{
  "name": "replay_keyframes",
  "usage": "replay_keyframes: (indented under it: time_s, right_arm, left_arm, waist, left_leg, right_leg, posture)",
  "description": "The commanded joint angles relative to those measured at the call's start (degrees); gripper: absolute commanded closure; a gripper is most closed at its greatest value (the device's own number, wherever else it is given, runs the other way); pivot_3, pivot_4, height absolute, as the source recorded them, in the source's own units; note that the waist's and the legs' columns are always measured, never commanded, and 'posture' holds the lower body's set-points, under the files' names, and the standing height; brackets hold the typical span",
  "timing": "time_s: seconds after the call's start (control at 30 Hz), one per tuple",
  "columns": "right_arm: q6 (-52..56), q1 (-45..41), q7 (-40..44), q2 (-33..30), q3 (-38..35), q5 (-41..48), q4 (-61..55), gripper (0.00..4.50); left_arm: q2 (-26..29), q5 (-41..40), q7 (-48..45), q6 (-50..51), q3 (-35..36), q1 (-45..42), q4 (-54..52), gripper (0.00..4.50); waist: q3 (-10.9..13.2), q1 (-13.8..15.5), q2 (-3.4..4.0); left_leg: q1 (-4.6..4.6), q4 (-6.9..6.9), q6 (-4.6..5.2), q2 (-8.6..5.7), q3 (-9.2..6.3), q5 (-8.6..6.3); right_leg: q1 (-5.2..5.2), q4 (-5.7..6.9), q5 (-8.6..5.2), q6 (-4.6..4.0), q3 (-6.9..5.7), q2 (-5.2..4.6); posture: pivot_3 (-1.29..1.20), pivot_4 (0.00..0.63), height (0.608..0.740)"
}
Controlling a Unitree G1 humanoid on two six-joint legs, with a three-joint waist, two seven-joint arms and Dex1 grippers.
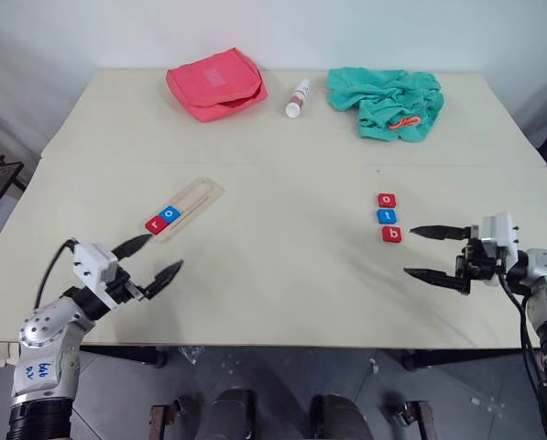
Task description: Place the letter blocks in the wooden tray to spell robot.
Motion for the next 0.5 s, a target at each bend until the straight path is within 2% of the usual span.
replay_keyframes:
  time_s: [0.03,0.13,0.3,0.5]
  right_arm:
    - [-0.3,-1.2,3.4,-0.4,-2.4,-0.5,1.2,0.06]
    - [-0.2,-2.0,3.4,-0.9,-2.3,-0.7,1.9,0.06]
    - [0.5,-2.1,3.4,-1.7,-1.8,0.1,0.5,0.06]
    - [0.5,-1.8,3.4,-1.5,-2.0,0.8,-2.2,0.06]
  left_arm:
    - [2.3,-0.9,1.6,3.8,3.8,3.4,-3.0,0.00]
    - [4.4,-2.4,0.6,7.2,5.7,5.3,-2.6,0.00]
    - [7.8,-1.2,0.8,9.3,6.8,3.3,1.5,0.00]
    - [10.8,1.4,-1.7,10.4,2.8,-5.4,9.6,0.00]
  waist:
    - [0.0,0.0,0.01]
    - [0.0,0.0,0.03]
    - [0.0,0.2,0.06]
    - [0.1,0.1,0.10]
  left_leg:
    - [0.00,-0.01,0.00,0.00,0.01,0.00]
    - [-0.01,-0.02,-0.01,0.00,0.01,-0.01]
    - [0.00,0.04,-0.01,-0.01,-0.02,-0.01]
    - [0.00,0.03,-0.01,-0.03,-0.02,-0.01]
  right_leg:
    - [-0.01,-0.01,0.00,0.00,0.01,0.00]
    - [-0.01,-0.01,0.00,0.00,0.01,0.00]
    - [0.02,0.01,0.00,0.00,0.02,0.00]
    - [0.00,0.04,0.00,0.00,0.01,0.00]
  posture:
    - [0.00,0.150,0.740]
    - [0.00,0.150,0.740]
    - [0.00,0.150,0.740]
    - [0.00,0.150,0.740]
